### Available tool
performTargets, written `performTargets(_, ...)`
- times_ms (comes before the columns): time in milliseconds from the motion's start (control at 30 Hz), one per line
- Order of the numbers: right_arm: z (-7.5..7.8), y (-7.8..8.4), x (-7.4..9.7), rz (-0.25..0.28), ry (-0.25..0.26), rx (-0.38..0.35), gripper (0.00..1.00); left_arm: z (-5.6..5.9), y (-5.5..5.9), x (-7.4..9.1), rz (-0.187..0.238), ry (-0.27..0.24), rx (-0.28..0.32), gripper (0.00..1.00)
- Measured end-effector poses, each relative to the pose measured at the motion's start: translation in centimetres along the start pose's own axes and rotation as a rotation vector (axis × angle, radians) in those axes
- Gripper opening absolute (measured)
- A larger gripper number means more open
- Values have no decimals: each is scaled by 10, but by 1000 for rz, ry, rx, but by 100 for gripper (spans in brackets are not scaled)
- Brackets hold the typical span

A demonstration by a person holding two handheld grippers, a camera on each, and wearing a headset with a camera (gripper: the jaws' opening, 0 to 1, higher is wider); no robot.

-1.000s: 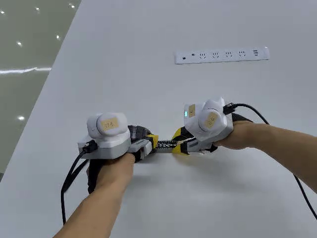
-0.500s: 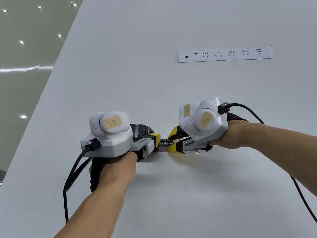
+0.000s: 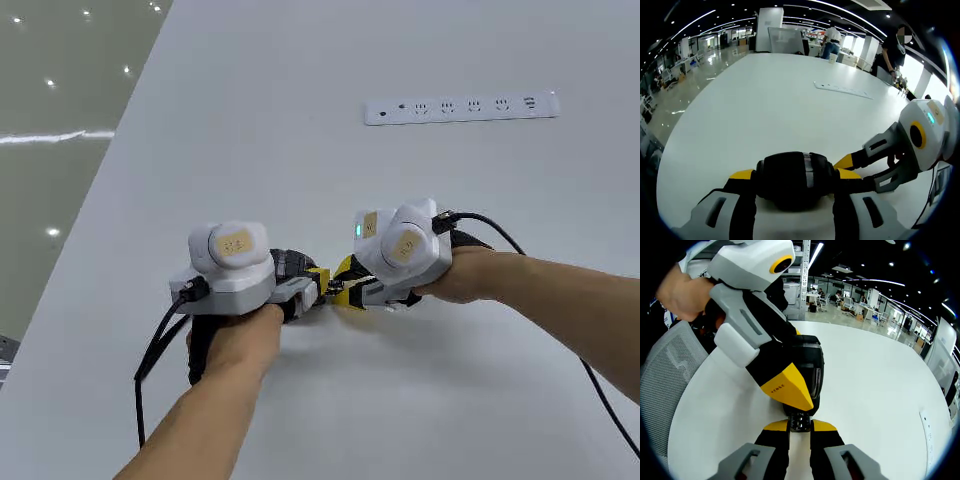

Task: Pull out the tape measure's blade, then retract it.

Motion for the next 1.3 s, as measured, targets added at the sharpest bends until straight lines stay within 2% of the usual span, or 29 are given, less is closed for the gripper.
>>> performTargets(567,2,-2,-4,15,5,-8,12,0,0,0,2,-7,7,59)
performTargets(1000,1,-3,-4,2,18,-1,12,1,0,1,3,-19,9,61)
performTargets(1200,-2,-5,-1,-3,16,11,14,0,2,1,4,-13,51,62)
performTargets(1300,-4,-5,-1,-11,15,27,17,1,7,2,-8,-7,42,62)
Point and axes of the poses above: the centre of the closed fingertips' face, and the gripper's own axes: x roughly backward along the fingers, z roughly to its right, y roughly out of its underside, the point moved 5 cm from there along x, roughly backward along the fingers, and after that the axes turned 2 degrees about y, right-handed, at the moved point
